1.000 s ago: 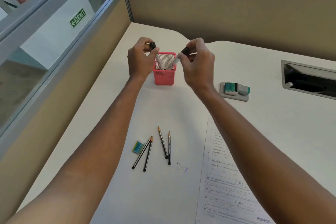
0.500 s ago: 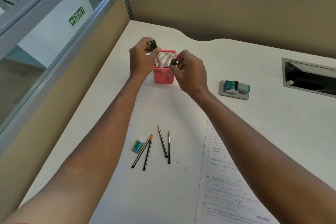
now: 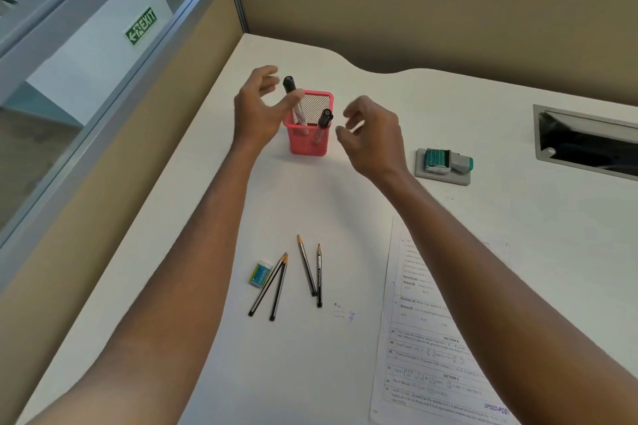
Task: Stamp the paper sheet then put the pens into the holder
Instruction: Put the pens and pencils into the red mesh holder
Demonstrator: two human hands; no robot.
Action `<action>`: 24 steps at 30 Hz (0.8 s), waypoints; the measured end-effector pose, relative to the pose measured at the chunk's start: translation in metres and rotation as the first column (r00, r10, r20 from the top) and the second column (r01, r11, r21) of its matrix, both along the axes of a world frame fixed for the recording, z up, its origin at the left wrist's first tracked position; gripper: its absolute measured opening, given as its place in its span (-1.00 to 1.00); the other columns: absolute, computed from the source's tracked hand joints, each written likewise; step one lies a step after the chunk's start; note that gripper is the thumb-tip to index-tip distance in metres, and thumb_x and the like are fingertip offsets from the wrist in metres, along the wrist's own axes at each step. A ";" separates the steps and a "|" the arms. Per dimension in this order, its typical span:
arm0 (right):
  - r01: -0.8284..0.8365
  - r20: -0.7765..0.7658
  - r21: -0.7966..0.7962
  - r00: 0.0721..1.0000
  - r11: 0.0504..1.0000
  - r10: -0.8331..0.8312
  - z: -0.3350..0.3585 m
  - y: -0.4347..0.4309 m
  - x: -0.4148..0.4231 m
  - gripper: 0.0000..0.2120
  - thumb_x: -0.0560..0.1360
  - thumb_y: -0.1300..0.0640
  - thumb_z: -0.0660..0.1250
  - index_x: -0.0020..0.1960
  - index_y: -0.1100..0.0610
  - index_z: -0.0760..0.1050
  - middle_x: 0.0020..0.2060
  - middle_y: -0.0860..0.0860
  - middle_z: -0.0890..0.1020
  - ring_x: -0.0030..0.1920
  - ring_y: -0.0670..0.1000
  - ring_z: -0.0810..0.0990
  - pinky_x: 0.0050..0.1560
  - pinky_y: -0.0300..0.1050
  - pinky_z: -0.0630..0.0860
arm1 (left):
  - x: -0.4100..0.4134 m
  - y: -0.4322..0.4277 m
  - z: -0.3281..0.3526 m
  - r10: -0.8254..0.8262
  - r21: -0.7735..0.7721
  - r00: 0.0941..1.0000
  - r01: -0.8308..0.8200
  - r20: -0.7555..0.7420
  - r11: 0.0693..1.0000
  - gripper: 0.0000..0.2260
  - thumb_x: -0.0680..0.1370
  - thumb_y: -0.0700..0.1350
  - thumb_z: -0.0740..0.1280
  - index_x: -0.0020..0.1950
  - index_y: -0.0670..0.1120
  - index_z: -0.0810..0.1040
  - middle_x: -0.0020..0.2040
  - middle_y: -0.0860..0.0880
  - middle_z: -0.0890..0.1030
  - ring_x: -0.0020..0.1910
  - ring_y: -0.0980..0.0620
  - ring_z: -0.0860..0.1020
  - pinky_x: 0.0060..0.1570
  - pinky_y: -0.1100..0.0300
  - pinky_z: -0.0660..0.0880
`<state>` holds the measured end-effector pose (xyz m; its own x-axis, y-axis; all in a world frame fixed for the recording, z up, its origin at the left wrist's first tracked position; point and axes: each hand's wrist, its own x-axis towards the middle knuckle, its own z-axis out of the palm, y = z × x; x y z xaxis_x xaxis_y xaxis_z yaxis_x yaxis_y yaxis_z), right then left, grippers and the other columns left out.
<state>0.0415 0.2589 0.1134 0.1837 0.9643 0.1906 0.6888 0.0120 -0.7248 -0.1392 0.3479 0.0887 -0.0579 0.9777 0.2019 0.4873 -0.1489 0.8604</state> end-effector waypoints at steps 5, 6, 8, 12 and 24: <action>0.042 0.026 -0.288 0.999 0.957 -0.036 -0.014 -0.054 0.004 -0.90 0.46 0.08 0.37 -0.15 0.10 0.59 -0.22 0.05 0.66 -0.16 0.11 0.62 -0.12 -0.02 0.57 | -0.030 -0.061 -0.012 0.183 -0.069 0.980 -0.188 -0.073 0.980 -0.77 0.49 0.03 0.43 -0.03 -0.12 0.61 -0.12 -0.03 0.65 -0.19 0.06 0.57 -0.04 0.11 0.57; 0.004 0.066 -0.393 0.998 0.920 0.024 -0.022 -0.069 -0.002 -0.88 0.46 0.06 0.37 -0.16 0.10 0.59 -0.18 0.08 0.65 -0.12 0.14 0.61 -0.11 -0.05 0.55 | -0.034 -0.079 -0.017 0.162 -0.116 0.977 -0.178 -0.139 0.977 -0.83 0.49 -0.01 0.43 -0.11 -0.12 0.62 -0.19 -0.03 0.64 -0.22 0.02 0.57 -0.06 0.07 0.58; -0.066 0.103 -0.567 0.983 0.821 0.150 -0.037 -0.096 -0.018 -0.83 0.46 0.02 0.38 -0.18 0.12 0.56 -0.15 0.10 0.62 -0.12 0.17 0.60 -0.17 -0.11 0.48 | -0.037 -0.114 -0.026 0.087 -0.233 0.968 -0.143 -0.236 0.962 -0.85 0.48 -0.04 0.44 -0.23 -0.10 0.62 -0.31 -0.01 0.62 -0.23 -0.07 0.61 -0.11 0.08 0.58; -0.067 0.186 -0.633 0.954 0.772 0.235 -0.060 -0.126 -0.047 -0.65 0.48 0.02 0.37 -0.33 0.13 0.29 -0.33 0.03 0.42 -0.36 0.07 0.42 -0.41 -0.15 0.26 | -0.024 -0.160 -0.036 -0.061 -0.422 0.928 -0.107 -0.367 0.900 -0.71 0.46 0.08 0.44 -0.37 -0.06 0.56 -0.27 -0.11 0.63 -0.15 -0.14 0.60 -0.11 0.06 0.57; -0.042 0.221 -0.592 0.952 0.805 0.212 -0.053 -0.132 -0.049 -0.70 0.44 0.14 0.33 -0.34 0.15 0.24 -0.38 0.03 0.36 -0.36 0.10 0.36 -0.38 -0.12 0.25 | 0.002 -0.179 -0.037 -0.210 -0.586 0.895 -0.068 -0.394 0.808 -0.80 0.43 -0.02 0.45 -0.27 -0.12 0.56 -0.15 -0.09 0.64 -0.12 -0.13 0.62 -0.12 0.08 0.55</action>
